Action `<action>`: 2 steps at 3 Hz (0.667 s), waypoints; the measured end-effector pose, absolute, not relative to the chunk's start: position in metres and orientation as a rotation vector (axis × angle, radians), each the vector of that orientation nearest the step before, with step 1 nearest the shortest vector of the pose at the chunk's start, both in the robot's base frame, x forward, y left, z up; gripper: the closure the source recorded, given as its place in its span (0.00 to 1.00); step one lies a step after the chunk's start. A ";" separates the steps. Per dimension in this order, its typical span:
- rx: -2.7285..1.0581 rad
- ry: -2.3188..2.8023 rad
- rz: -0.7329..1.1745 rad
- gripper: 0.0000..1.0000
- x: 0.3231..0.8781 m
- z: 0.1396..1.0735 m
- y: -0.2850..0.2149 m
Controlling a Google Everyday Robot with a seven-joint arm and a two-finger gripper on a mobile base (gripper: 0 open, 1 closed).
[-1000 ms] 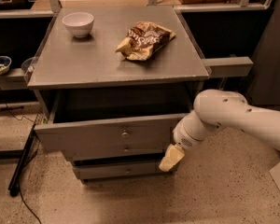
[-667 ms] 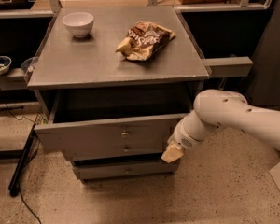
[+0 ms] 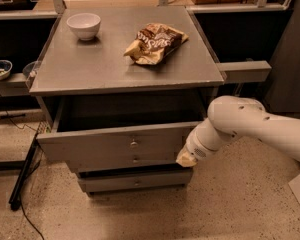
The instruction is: Close top drawer
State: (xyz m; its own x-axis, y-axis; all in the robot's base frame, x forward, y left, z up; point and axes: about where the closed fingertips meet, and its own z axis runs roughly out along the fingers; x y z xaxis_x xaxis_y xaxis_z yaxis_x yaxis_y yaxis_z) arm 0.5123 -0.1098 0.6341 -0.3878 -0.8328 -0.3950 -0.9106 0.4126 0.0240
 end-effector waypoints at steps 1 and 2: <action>-1.518 2.337 0.256 1.00 0.527 0.642 -0.108; -1.518 2.335 0.176 1.00 0.546 0.646 -0.107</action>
Offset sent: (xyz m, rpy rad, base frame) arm 0.0579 0.0020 0.0192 -0.1359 -0.1303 -0.0234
